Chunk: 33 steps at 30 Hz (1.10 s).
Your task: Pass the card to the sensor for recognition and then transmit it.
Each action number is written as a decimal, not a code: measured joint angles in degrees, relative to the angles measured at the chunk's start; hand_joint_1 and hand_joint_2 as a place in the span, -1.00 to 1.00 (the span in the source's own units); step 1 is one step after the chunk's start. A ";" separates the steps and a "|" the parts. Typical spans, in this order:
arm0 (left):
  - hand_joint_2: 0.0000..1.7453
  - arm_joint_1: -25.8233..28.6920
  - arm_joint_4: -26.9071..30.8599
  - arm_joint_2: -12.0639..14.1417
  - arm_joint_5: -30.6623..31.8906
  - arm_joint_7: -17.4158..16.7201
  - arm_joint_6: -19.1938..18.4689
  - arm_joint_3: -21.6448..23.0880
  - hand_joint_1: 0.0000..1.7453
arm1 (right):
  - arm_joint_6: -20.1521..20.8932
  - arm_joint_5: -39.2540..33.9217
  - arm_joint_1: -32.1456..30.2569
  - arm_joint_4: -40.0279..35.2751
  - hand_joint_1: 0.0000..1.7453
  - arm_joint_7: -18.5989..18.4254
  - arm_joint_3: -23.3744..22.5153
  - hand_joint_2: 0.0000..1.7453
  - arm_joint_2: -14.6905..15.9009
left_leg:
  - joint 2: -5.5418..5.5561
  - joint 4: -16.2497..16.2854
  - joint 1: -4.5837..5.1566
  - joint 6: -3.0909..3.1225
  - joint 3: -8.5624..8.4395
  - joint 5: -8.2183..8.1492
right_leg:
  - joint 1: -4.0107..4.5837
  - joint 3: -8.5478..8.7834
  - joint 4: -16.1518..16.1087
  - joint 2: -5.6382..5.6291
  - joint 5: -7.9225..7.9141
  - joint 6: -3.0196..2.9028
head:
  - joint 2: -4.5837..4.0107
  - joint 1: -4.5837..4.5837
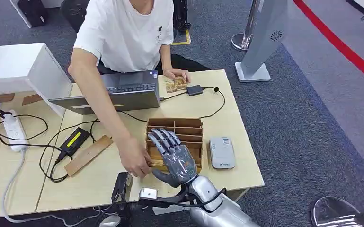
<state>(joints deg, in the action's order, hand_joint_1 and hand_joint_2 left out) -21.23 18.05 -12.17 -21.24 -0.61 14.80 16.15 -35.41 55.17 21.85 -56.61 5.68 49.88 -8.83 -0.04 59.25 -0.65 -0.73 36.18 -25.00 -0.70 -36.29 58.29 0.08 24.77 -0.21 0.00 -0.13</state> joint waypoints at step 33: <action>1.00 0.15 0.00 0.15 0.20 0.11 -0.13 -1.38 -1.00 | 0.13 0.90 -4.30 1.64 -1.00 0.85 0.11 1.00 0.52 | 0.00 0.00 0.00 -0.01 0.01 -0.03 | 0.00 0.00 0.00 0.00 0.02 0.00 | 0.02 0.00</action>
<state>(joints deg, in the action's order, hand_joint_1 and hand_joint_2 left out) -21.08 18.05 -12.02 -21.05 -0.50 14.67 14.78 -35.28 56.06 17.54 -54.97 6.53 49.99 -8.31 -0.04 59.24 -0.65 -0.74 36.18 -25.03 -0.70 -36.29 58.29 0.08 24.78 -0.21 0.02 -0.13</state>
